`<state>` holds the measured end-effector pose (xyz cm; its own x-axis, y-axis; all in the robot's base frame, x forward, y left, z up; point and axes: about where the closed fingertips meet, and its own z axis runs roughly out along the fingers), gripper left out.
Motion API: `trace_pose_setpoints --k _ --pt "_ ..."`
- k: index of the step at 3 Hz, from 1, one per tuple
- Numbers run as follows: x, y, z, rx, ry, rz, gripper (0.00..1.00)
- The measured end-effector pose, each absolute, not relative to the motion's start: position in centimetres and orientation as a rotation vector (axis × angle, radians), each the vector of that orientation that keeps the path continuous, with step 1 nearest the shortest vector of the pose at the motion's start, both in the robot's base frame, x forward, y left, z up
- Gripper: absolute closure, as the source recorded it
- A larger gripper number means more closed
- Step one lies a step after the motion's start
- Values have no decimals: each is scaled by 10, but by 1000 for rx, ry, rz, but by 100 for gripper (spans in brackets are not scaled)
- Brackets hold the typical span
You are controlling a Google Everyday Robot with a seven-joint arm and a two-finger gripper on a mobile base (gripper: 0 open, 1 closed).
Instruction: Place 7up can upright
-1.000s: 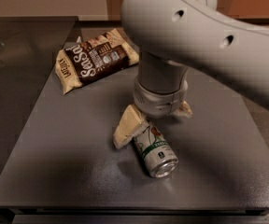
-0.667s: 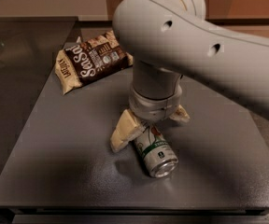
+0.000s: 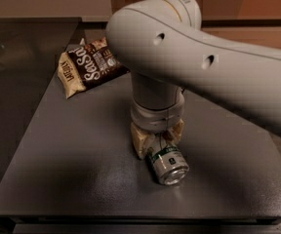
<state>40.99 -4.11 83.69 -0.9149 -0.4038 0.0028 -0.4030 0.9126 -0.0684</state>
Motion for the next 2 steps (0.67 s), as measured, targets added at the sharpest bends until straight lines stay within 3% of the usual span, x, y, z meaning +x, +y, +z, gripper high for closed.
trace_pose_setpoints --k 2 --pt "409 -38 867 -735 2919 -109 88"
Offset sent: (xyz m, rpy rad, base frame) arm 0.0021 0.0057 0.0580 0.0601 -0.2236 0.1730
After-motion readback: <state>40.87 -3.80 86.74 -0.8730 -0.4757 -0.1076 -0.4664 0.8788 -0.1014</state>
